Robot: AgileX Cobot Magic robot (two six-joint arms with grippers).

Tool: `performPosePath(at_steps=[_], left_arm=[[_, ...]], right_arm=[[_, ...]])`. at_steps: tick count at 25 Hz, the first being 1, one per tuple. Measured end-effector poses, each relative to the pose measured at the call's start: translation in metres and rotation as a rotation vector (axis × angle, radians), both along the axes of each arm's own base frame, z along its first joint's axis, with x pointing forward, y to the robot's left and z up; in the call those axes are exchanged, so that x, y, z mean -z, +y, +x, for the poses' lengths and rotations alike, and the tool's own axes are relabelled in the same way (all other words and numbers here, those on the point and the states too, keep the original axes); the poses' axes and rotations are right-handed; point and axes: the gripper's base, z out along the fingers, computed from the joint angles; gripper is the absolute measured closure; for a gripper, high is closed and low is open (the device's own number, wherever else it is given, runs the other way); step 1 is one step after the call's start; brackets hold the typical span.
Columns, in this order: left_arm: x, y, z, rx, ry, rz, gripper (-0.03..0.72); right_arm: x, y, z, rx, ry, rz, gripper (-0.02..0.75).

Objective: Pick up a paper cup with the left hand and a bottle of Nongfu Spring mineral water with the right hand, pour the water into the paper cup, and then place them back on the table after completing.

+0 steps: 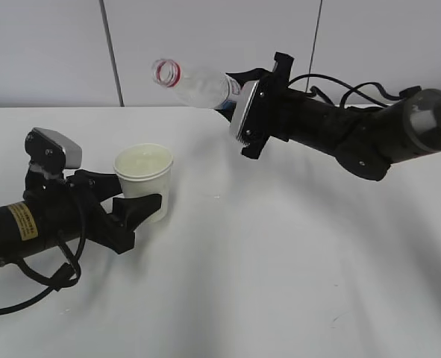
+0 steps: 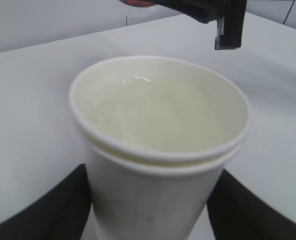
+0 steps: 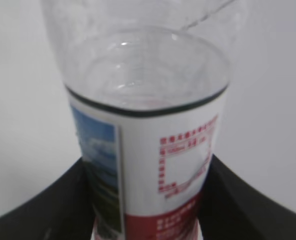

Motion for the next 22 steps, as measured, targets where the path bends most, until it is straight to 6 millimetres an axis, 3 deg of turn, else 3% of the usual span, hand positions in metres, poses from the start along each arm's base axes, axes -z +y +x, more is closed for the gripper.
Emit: performPosePath(at_steps=[10, 13, 16, 22], left_arm=[[-0.002, 0.008, 0.008, -0.102, -0.069, 0.046, 0.247], [0.0, 0.01, 0.011, -0.143, -0.097, 0.045, 0.247], [0.014, 0.015, 0.013, -0.177, -0.06, 0.054, 0.248], [0.034, 0.02, 0.016, -0.205, -0.002, 0.073, 0.248]], right_arm=[[0.005, 0.0, -0.003, 0.047, 0.459, 0.526, 0.338], [0.005, 0.0, -0.003, 0.052, 0.526, 0.601, 0.338], [0.005, 0.0, -0.004, 0.051, 0.563, 0.652, 0.338], [0.03, 0.003, -0.003, 0.025, 0.606, 0.69, 0.339]])
